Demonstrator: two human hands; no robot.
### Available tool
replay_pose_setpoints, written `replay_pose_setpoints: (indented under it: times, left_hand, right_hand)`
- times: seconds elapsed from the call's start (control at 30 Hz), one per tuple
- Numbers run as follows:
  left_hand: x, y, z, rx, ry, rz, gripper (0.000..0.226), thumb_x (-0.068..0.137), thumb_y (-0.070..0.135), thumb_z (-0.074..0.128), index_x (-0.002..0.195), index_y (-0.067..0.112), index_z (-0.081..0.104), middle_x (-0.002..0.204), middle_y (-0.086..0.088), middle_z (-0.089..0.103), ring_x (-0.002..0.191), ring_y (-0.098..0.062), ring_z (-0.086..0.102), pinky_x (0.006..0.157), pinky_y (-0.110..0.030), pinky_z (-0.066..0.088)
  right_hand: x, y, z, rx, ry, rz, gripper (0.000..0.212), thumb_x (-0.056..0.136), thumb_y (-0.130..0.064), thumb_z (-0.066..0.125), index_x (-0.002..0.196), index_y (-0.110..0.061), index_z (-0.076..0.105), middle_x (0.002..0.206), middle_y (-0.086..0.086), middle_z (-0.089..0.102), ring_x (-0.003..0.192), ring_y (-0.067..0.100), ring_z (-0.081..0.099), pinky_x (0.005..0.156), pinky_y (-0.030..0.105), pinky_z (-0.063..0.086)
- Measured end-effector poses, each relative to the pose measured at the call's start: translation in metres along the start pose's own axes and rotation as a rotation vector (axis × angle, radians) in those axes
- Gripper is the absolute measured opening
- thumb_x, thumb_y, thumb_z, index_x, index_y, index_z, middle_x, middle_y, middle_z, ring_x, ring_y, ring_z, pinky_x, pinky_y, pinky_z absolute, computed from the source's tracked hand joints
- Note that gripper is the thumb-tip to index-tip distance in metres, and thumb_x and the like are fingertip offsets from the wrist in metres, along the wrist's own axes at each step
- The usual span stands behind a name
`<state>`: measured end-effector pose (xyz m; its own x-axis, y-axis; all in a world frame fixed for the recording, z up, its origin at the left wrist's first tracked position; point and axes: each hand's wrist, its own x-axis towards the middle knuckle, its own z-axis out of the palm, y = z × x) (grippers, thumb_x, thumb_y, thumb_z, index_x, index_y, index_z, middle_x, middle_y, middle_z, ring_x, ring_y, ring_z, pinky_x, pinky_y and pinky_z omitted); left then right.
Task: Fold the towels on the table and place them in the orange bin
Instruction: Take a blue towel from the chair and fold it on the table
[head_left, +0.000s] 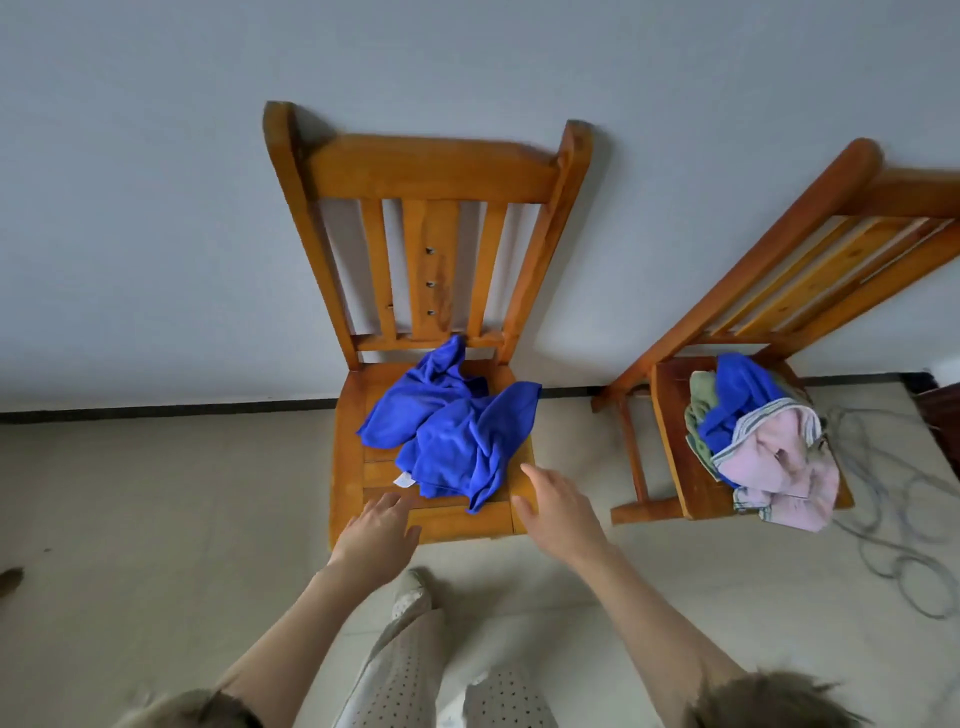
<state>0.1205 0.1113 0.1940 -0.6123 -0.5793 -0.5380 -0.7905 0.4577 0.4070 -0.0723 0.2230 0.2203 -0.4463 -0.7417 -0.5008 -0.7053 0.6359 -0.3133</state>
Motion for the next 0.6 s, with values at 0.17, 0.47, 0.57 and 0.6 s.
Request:
replay_pose_setpoints:
  times: [0.17, 0.47, 0.57, 0.6]
  left_hand:
    - [0.035, 0.014, 0.04, -0.05, -0.069, -0.013, 0.036, 0.097, 0.023, 0.043, 0.133, 0.022, 0.046, 0.137, 0.004, 0.047, 0.128, -0.016, 0.042, 0.098, -0.029, 0.038]
    - [0.14, 0.031, 0.117, -0.123, 0.094, -0.107, 0.028, 0.095, 0.018, 0.049, 0.122, 0.014, 0.055, 0.118, -0.002, 0.057, 0.109, -0.025, 0.054, 0.075, -0.032, 0.043]
    - [0.176, 0.041, 0.14, -0.076, 0.141, -0.074, 0.021, 0.083, 0.013, 0.066, 0.104, 0.008, 0.063, 0.097, -0.009, 0.063, 0.09, -0.033, 0.06, 0.066, -0.04, 0.048]
    - [0.187, 0.043, 0.147, -0.049, 0.159, -0.061, 0.024, 0.076, 0.012, 0.074, 0.097, 0.007, 0.065, 0.09, -0.01, 0.063, 0.083, -0.034, 0.062, 0.062, -0.04, 0.05]
  right_hand:
    - [0.044, 0.04, 0.025, 0.084, -0.109, 0.077, 0.048, 0.099, -0.032, 0.039, 0.143, -0.016, 0.032, 0.142, 0.006, 0.043, 0.13, 0.024, 0.04, 0.105, 0.038, 0.037]
    - [0.148, 0.105, 0.078, 0.142, -0.17, 0.002, 0.043, 0.099, -0.029, 0.04, 0.14, -0.014, 0.038, 0.135, 0.006, 0.05, 0.124, 0.021, 0.047, 0.103, 0.035, 0.039]
    - [0.177, 0.118, 0.099, 0.152, -0.112, -0.071, 0.039, 0.098, -0.026, 0.043, 0.135, -0.014, 0.046, 0.126, 0.005, 0.057, 0.116, 0.022, 0.053, 0.098, 0.035, 0.044]
    - [0.185, 0.121, 0.105, 0.157, -0.091, -0.101, 0.037, 0.097, -0.024, 0.045, 0.133, -0.014, 0.049, 0.123, 0.006, 0.059, 0.113, 0.023, 0.055, 0.096, 0.036, 0.045]
